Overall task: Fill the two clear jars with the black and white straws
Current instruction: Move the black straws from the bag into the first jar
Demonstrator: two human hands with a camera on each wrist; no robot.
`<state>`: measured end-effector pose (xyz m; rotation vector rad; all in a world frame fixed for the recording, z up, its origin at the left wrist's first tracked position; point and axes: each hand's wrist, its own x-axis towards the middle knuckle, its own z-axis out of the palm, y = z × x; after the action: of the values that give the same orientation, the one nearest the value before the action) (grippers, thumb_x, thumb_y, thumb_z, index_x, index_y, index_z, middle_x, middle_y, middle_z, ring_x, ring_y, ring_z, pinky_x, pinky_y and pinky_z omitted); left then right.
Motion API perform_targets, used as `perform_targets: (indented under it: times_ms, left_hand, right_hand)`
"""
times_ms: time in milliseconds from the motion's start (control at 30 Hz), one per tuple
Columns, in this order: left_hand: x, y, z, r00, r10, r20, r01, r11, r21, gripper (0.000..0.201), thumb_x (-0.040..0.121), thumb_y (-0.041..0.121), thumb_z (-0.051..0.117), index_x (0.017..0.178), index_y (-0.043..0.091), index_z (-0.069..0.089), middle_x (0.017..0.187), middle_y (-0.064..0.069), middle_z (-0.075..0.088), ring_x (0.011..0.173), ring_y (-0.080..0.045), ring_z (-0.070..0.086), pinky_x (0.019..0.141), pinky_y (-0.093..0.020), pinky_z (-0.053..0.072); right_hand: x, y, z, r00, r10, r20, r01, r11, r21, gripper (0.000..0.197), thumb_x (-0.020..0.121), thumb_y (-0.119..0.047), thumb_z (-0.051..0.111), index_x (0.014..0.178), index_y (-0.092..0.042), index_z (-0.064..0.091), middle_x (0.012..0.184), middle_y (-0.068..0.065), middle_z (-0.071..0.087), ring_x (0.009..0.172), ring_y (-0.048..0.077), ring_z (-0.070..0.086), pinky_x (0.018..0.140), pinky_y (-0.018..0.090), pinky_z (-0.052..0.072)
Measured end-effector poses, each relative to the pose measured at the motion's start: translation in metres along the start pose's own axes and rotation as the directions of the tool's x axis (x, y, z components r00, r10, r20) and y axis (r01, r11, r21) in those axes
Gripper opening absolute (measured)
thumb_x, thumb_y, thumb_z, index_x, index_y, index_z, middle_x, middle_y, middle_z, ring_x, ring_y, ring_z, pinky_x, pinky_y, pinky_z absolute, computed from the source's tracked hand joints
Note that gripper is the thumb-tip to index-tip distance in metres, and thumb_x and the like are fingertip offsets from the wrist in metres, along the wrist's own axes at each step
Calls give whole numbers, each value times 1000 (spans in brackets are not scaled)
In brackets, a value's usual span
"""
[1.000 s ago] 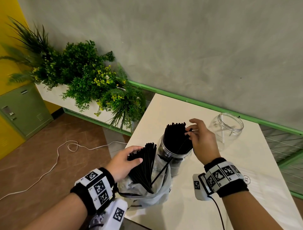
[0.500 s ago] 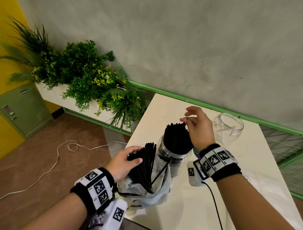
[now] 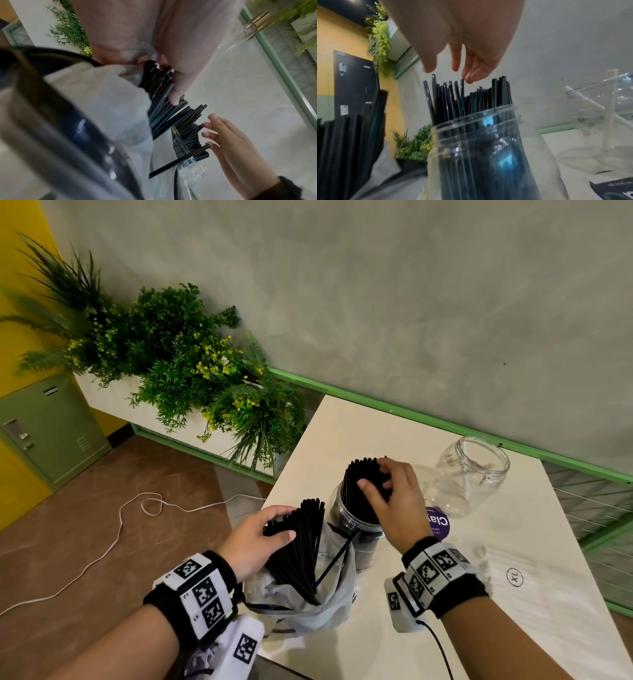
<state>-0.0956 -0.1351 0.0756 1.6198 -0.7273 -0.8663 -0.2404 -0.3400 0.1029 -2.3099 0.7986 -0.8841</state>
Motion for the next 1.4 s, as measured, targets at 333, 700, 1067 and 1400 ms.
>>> perform_targets:
  times_ms: [333, 700, 1067, 1400]
  left_hand:
    - [0, -3, 1, 1000, 8, 6, -8, 1000, 17, 31, 86, 8, 65, 102, 35, 62, 109, 7, 67, 105, -12, 62, 94, -28, 48]
    - [-2, -1, -2, 1000, -1, 11, 1, 1000, 3, 29, 87, 9, 64, 107, 30, 63, 111, 3, 67, 104, -11, 62, 87, -20, 48]
    - [-3, 2, -1, 1000, -14, 11, 14, 1000, -14, 29, 88, 7, 63, 109, 26, 63, 111, 1, 67, 103, -13, 63, 88, -22, 49]
    - [-4, 3, -2, 1000, -14, -15, 15, 1000, 16, 29, 87, 8, 64, 106, 30, 62, 111, 2, 67, 103, -14, 62, 87, -22, 48]
  right_hand:
    - [17, -13, 17, 973, 60, 224, 12, 952, -307, 50, 87, -33, 64, 126, -10, 45, 123, 10, 47, 104, 30, 54, 82, 36, 45]
    - [11, 8, -23, 997, 32, 74, -30, 999, -23, 42, 83, -16, 71, 118, -16, 47, 88, -8, 50, 80, 12, 50, 64, 13, 34]
    - [-8, 33, -3, 980, -201, -2, 196, 956, -218, 47, 86, 0, 61, 131, -8, 49, 134, 9, 39, 122, 16, 40, 109, 22, 31]
    - [9, 13, 0, 980, -161, -120, 155, 986, -58, 36, 90, 8, 49, 123, -5, 58, 120, 12, 52, 104, 7, 45, 96, 5, 30]
